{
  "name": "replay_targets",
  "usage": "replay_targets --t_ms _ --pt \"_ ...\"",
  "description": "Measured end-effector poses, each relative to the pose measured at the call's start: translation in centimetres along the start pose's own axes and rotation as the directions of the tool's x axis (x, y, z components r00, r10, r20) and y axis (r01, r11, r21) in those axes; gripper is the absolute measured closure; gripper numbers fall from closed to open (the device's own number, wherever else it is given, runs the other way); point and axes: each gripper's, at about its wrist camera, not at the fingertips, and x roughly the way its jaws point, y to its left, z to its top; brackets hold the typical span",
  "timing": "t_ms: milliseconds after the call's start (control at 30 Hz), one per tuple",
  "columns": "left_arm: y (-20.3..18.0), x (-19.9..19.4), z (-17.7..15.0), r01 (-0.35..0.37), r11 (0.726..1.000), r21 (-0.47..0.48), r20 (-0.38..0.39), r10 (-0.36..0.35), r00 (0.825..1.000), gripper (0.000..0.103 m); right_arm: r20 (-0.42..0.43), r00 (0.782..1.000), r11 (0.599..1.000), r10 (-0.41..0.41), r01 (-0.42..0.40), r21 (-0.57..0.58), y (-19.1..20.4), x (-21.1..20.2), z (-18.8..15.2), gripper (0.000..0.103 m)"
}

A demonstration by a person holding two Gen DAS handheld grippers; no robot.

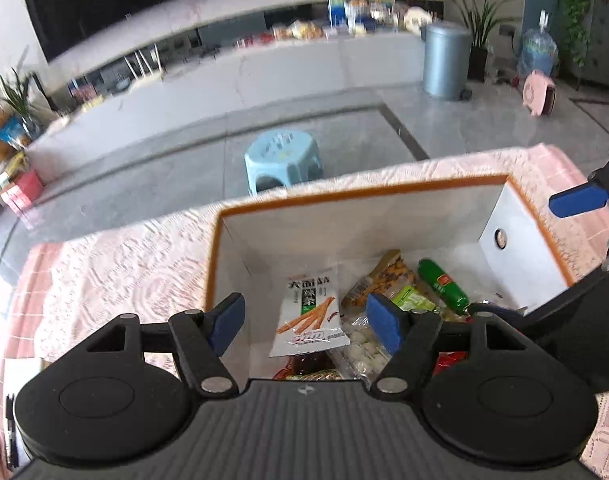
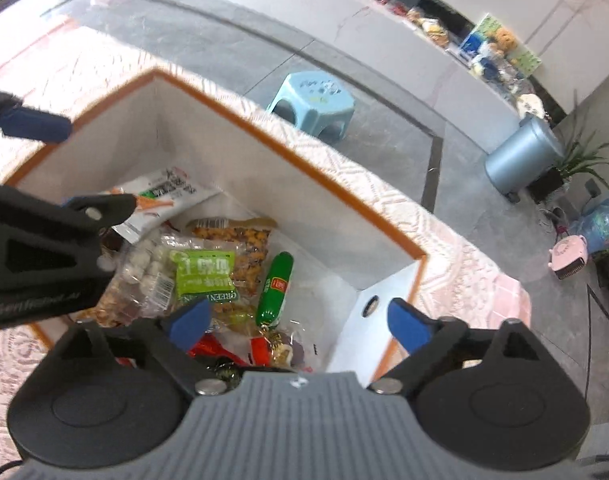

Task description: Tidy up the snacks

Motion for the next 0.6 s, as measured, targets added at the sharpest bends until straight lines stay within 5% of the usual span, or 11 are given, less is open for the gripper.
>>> replay_targets --t_ms 367,600 --pt "0.0 -10.5 -2.7 -0.045 0.999 0.029 0.230 0.037 0.973 0.014 0.152 0.988 0.986 -0.037 0.011 0.168 -0.4 -10.6 -4.6 0.004" --pt "-0.4 -15.7 -6.2 -0.050 0.998 0.028 0.348 0.037 0.937 0.013 0.365 0.929 0.981 -0.068 -0.003 0.192 2.1 -17.0 -9.9 0.004"
